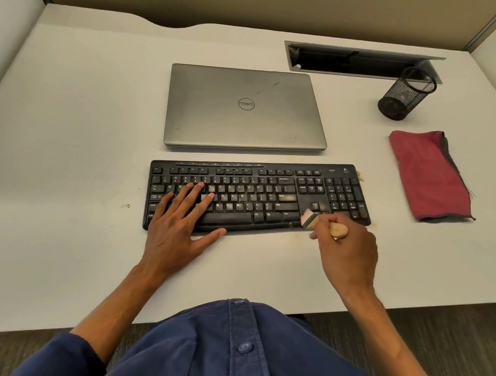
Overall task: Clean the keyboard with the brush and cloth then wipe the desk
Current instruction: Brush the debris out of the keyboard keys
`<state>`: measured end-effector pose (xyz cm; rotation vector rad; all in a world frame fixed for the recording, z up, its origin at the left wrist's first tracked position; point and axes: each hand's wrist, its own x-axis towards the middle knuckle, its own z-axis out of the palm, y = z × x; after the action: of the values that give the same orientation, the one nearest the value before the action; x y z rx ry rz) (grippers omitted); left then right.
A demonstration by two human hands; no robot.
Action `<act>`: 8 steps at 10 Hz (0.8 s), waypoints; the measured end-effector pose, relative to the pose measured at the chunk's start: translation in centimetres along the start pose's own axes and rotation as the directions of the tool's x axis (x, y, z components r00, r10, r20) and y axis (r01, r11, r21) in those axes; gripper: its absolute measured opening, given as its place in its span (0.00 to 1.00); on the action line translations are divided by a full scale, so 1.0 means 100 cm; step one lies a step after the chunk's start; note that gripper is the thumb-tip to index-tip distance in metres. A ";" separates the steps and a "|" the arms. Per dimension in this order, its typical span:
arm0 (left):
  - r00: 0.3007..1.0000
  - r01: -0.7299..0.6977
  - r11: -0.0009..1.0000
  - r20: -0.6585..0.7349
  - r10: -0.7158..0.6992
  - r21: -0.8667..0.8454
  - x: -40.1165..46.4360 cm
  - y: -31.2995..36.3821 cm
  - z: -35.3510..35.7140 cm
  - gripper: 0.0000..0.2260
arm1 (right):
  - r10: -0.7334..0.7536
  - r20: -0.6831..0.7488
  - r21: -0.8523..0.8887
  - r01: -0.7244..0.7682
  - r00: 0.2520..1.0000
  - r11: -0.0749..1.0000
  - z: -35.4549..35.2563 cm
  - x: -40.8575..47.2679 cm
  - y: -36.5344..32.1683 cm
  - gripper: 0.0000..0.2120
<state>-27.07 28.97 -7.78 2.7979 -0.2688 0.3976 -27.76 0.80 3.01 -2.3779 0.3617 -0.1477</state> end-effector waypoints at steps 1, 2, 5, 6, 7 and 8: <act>1.000 -0.003 1.000 -0.004 0.003 0.000 0.000 0.000 0.000 0.33 | 0.006 0.006 0.029 -0.006 1.000 1.000 -0.001 0.001 -0.002 0.12; 1.000 -0.007 1.000 -0.004 0.007 0.003 0.000 0.000 0.000 0.33 | -0.010 -0.068 0.033 0.013 0.998 0.999 -0.002 0.001 -0.002 0.11; 1.000 -0.008 1.000 -0.006 0.008 0.008 0.000 0.000 0.000 0.33 | -0.038 -0.055 0.088 0.043 0.998 0.995 -0.009 0.003 -0.003 0.07; 1.000 -0.002 1.000 -0.003 0.002 0.004 0.000 0.000 0.000 0.33 | -0.235 0.056 0.039 0.233 0.970 0.972 -0.021 0.007 0.004 0.10; 1.000 -0.007 1.000 -0.008 0.007 0.007 0.000 0.000 0.000 0.33 | -0.317 0.228 -0.040 0.334 0.921 0.942 -0.031 0.012 0.011 0.13; 1.000 -0.011 1.000 -0.020 0.011 0.003 0.000 0.000 0.000 0.32 | -0.359 0.389 -0.110 0.430 0.848 0.896 -0.038 0.014 0.014 0.16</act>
<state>-27.05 28.96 -7.80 2.7951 -0.2793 0.4295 -27.48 -3.04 4.84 -2.5784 -0.3122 0.1438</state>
